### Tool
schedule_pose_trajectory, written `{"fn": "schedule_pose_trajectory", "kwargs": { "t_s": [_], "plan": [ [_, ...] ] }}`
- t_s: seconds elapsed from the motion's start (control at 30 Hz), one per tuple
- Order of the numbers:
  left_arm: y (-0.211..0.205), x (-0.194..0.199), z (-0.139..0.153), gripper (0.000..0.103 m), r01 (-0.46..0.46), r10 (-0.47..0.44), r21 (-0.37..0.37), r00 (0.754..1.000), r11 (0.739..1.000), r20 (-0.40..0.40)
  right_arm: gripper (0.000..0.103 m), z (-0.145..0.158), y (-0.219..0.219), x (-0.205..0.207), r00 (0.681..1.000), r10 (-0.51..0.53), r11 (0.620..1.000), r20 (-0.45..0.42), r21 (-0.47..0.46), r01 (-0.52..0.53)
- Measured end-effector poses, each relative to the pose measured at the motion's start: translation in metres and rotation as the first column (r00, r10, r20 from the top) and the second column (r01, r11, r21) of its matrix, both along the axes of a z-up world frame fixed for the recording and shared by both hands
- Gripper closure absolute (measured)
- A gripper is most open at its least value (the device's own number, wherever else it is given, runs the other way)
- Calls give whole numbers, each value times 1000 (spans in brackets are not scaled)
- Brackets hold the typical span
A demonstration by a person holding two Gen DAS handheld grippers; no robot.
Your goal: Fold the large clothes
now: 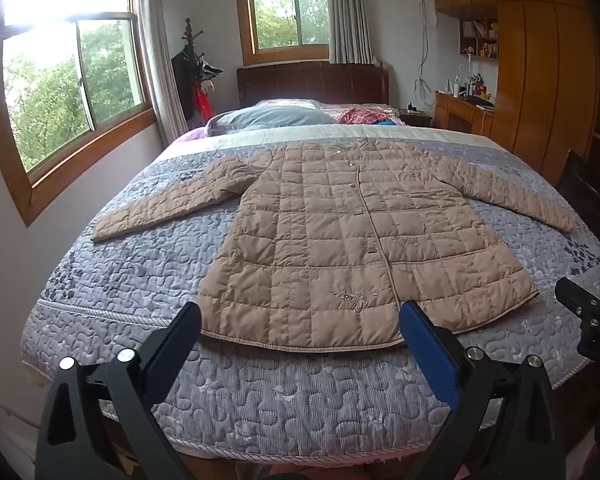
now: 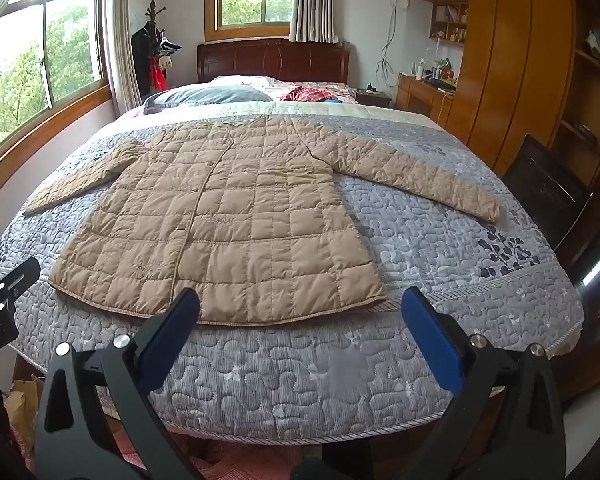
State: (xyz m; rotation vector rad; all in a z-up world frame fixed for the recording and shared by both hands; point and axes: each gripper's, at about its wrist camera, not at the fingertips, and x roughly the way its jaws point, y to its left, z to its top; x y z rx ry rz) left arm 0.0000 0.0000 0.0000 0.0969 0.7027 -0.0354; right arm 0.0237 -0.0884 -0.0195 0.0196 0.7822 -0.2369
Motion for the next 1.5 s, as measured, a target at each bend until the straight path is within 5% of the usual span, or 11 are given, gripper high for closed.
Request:
{"fn": "schedule_pose_trajectory", "kwargs": {
  "t_s": [1.5],
  "plan": [
    [7,-1,0,4,-6,6,4,1000,1000,1,3,0,1,2,1000,3,1000,2,-4,-3]
  ]
}}
